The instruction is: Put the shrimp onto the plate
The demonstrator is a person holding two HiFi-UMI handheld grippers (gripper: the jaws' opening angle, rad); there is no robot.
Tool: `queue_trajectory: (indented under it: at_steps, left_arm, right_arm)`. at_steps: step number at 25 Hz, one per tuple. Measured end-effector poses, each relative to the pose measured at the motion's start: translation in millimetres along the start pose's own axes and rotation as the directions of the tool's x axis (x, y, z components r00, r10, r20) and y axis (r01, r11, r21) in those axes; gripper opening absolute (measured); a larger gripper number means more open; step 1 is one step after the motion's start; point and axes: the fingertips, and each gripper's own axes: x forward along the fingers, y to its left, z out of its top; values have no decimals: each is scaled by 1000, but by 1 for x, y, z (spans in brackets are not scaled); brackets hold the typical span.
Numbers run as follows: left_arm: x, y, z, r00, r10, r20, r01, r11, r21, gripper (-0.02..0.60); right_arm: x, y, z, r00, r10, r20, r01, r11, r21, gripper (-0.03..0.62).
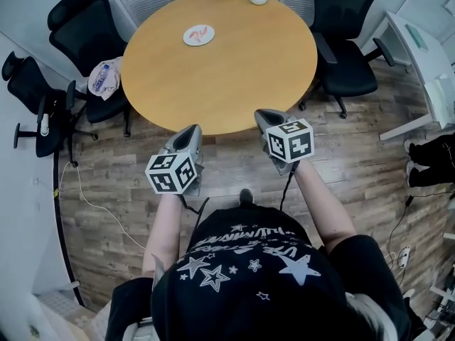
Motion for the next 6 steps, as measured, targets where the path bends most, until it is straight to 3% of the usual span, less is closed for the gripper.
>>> queue_trajectory:
  at_steps: [6]
  left_arm:
    - [-17, 9, -5, 1000, -3, 0, 3, 1000, -8, 2]
  right_arm:
    - [-3, 16, -2, 1000, -10, 4, 10, 1000, -5, 2]
